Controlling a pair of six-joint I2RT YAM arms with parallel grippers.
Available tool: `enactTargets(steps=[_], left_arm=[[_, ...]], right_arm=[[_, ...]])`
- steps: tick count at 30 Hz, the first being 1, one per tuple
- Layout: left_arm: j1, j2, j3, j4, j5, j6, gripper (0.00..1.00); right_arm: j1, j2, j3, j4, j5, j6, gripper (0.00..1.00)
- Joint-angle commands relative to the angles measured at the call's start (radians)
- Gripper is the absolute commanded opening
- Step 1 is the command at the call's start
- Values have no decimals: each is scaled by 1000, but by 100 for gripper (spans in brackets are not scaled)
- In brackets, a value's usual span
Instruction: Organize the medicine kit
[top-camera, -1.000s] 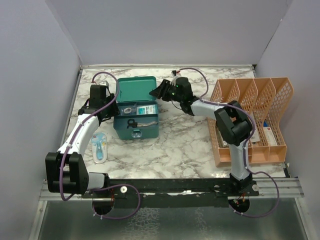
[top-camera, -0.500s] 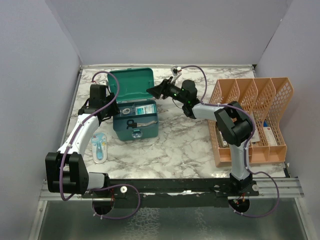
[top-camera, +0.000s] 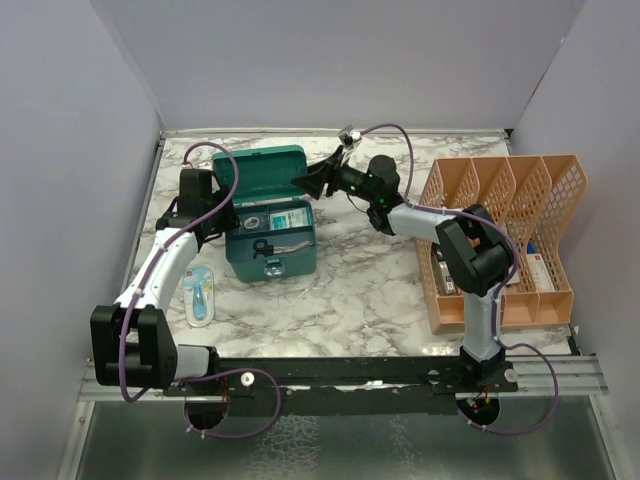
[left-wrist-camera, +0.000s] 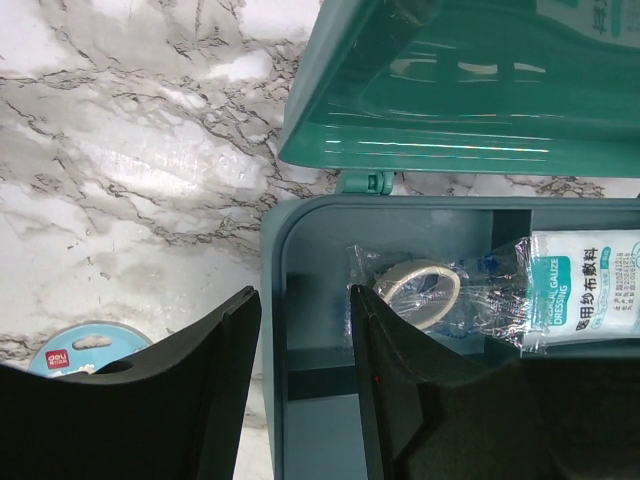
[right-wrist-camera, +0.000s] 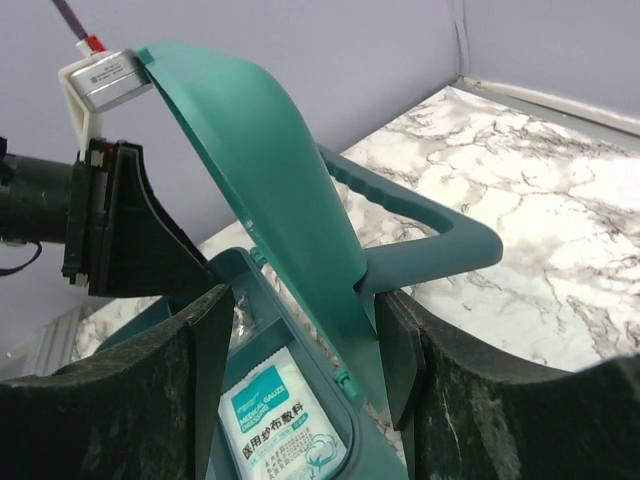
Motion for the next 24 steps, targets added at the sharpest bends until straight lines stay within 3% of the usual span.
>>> enactTargets(steps=[1,14,24], left_arm=[[7,-55,37,-11,-13,4,45],[8,-294,26,-134,-72,-33,47],[8,-399,80,-52,-179,-26,49]], right_arm=[[4,-62,46,-23,-72,-118,59],[5,-124,56,-159,-97,-279,59],[5,-169,65,-246,-108,-356,59]])
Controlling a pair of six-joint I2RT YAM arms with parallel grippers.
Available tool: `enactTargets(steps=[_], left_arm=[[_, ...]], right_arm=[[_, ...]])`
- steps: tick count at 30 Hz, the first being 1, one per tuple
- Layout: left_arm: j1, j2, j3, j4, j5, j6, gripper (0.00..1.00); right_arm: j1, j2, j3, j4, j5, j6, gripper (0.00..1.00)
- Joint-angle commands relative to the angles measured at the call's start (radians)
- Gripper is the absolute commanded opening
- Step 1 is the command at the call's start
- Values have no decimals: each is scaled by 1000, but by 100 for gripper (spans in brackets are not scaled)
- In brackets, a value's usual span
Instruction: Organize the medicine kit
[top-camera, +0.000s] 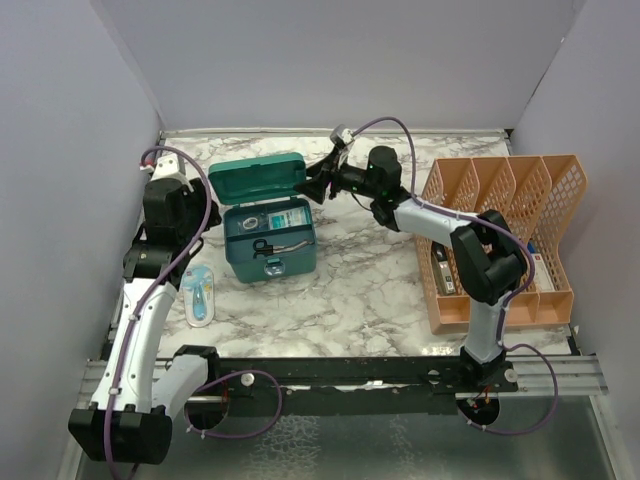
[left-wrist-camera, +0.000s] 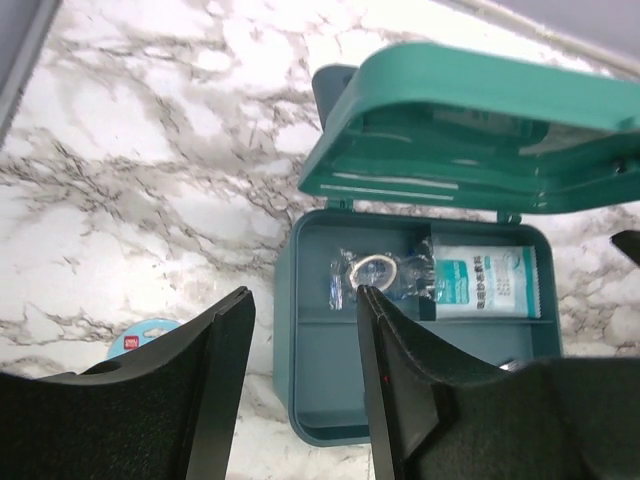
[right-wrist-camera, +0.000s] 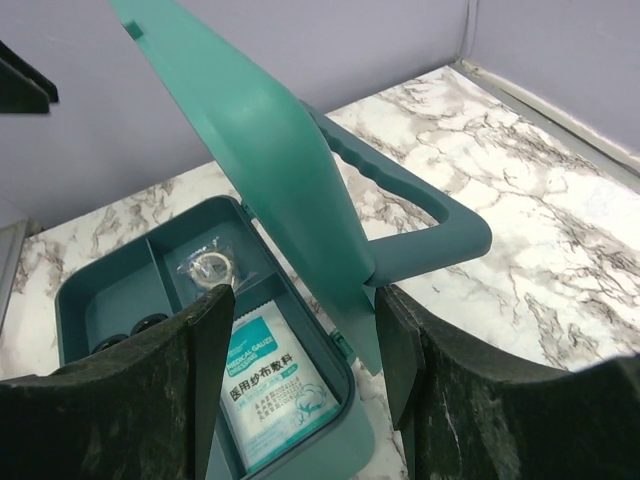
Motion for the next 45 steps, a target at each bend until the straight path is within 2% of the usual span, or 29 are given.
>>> enactTargets(steps=[1,13,19,23,25,27,31,35,40,45], left_arm=[[8,-12,80,55,-58,-9,50],[8,34,182,95,-31,-44,60],[8,70,202,103,-24,-39,64],[8,97,161,115,-24,-39,68],[8,127,151,111,-15,-39,69],[8,153,139,110,-11,-42,69],[8,187,98,110,-23,-59,69],[9,199,41,111,-27,-70,69],[9,195,-36,109,-36,-87,69],[11,192,-91,105,-64,-88,49]], right_arm=[[4,-67,47,-7,-32,-69,59],[4,-150,-40,-26,-24,-200,60],[4,-149,-26,-41,-45,-212,60],[4,-107,36,-132,61,-129,60],[4,-73,80,-208,190,-29,60],[4,-31,150,-335,324,67,58],[4,96,340,-600,425,274,54],[4,240,518,-788,444,400,55],[4,306,563,-803,415,512,61],[3,364,597,-780,310,577,63]])
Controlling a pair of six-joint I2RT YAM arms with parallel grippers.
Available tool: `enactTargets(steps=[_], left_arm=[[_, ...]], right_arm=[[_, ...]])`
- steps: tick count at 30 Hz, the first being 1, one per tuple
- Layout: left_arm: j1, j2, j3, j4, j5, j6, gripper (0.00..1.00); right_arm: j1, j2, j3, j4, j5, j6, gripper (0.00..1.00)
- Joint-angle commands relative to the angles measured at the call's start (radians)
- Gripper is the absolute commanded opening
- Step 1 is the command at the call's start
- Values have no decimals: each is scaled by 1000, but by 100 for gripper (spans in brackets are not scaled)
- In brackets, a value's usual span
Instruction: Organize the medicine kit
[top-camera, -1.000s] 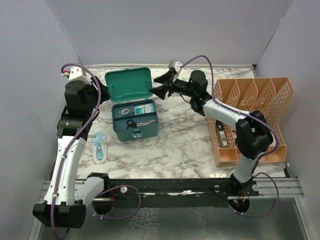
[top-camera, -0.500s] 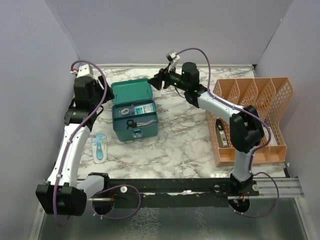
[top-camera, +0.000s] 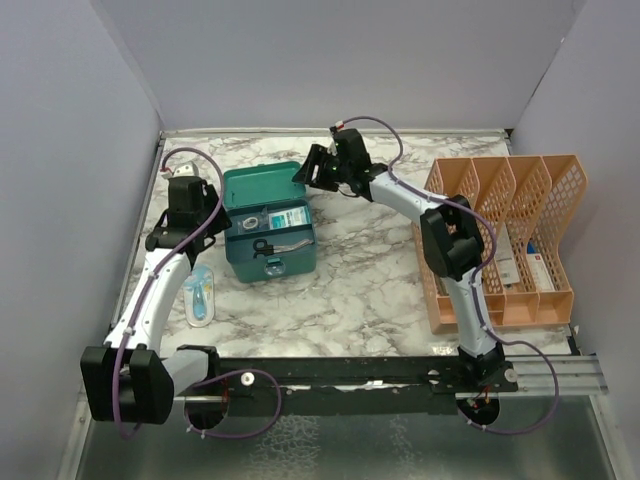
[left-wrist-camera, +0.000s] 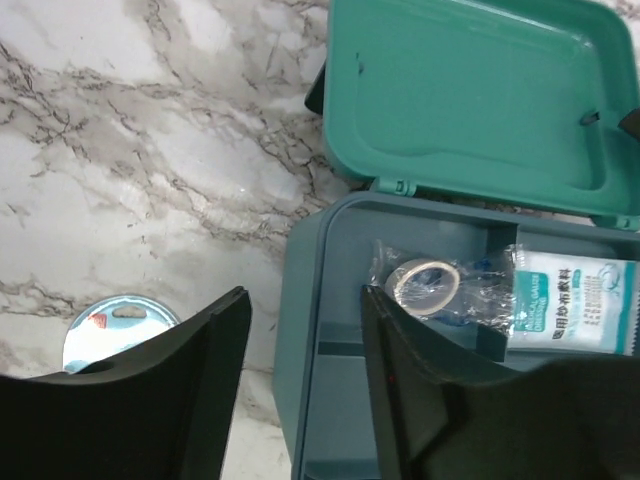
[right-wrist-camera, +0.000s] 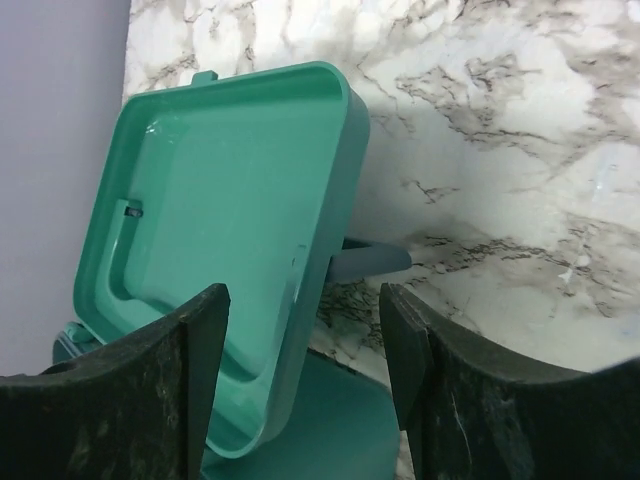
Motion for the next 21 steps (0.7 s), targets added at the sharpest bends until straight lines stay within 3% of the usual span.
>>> enactTargets(steps=[1,5,10,16,21], left_arm=[[6,-15,-43,11,-49,-13,47],[6,-11,-76,11,-41,-16,40],[7,-2,-97,18,-28,-11,34],[8,24,-100,35,11,6,32],[9,38,-105,50,49,7,31]], right_arm=[[3,51,66,2,-104,115,63],[0,70,55,83,-188,157,63],[-6,34,-44,300,-236,183,62],[-10,-28,-197,655,-303,98,61],[-14,-53,-239,772,-343,59,61]])
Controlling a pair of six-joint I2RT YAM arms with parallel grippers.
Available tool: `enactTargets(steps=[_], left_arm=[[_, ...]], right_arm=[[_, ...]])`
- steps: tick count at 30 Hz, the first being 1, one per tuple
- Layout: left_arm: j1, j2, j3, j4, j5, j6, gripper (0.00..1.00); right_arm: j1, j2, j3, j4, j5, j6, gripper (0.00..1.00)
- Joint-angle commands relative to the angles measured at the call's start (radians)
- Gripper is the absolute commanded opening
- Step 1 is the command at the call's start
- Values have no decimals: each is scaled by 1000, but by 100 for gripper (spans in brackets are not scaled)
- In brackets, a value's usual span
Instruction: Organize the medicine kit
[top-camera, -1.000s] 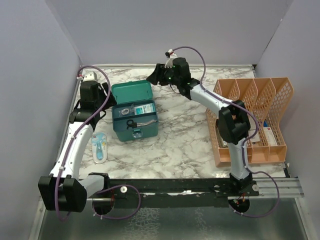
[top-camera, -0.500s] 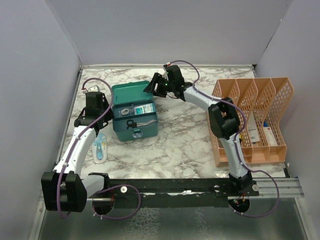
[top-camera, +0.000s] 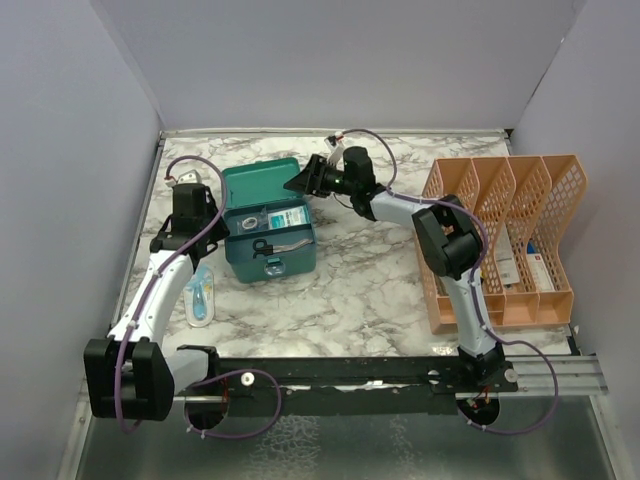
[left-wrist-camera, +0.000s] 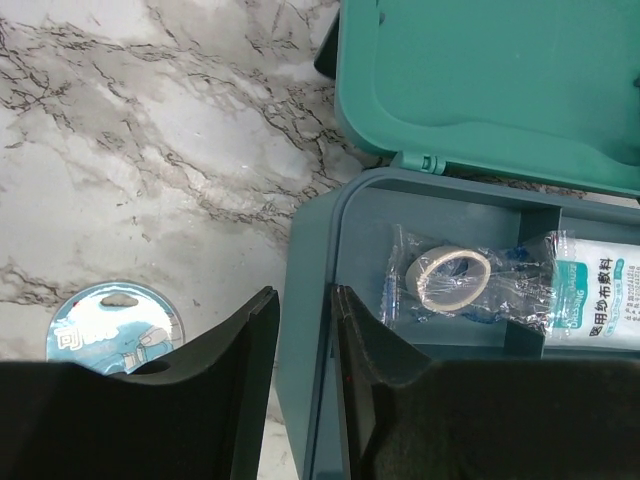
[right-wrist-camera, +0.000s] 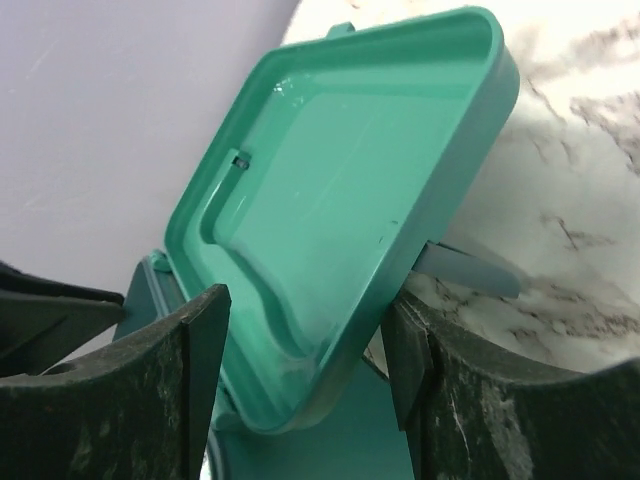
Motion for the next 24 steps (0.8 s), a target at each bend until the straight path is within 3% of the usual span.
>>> enactTargets(steps=[1,13,24], left_arm=[[8,26,-21,14,48,14,31],[8,6,-12,14,41,16,30],[8,-70,-13,-7,3,-13,31]], right_arm=[[-8,-93,-21,249,-73,-52,61],[-17,-127,-65,352,-89,-89,61],[-15,-238,-125,274,-88,-269,61]])
